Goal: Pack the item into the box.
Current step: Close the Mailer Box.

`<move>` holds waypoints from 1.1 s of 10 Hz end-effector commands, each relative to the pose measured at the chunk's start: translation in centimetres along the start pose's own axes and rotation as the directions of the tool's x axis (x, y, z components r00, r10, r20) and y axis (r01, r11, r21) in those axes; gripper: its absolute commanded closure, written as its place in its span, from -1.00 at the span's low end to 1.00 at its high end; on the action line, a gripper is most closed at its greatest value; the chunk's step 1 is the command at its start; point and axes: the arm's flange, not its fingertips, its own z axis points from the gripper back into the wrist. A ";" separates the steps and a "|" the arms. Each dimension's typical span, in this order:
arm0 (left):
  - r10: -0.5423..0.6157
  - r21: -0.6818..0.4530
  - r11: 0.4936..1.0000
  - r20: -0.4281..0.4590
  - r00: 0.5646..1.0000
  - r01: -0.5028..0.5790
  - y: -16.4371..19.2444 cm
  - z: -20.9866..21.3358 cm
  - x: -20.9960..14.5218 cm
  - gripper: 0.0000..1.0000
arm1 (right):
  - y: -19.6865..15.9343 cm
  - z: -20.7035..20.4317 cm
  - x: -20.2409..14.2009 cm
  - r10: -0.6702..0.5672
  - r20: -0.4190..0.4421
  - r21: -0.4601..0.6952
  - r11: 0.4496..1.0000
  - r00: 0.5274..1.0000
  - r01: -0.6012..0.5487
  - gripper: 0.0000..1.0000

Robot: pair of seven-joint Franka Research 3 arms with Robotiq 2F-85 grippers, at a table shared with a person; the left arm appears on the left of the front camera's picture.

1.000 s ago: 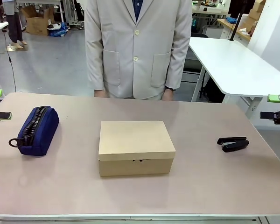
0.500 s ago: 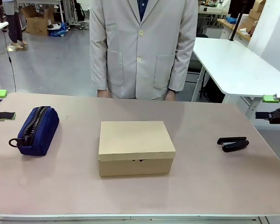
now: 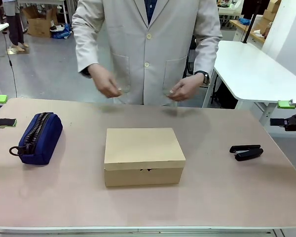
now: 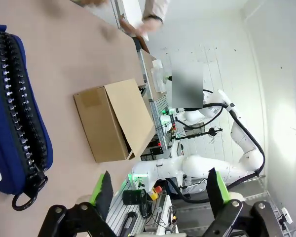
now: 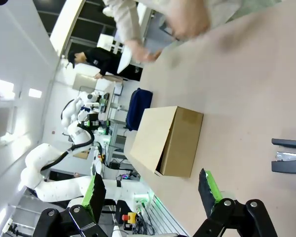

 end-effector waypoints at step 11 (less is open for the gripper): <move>-0.010 0.010 1.000 0.004 1.000 0.010 -0.3 0.0 0.0 -1.00 | 0.2 0.1 0.0 0.003 -0.004 0.001 1.000 1.000 -0.003 -1.00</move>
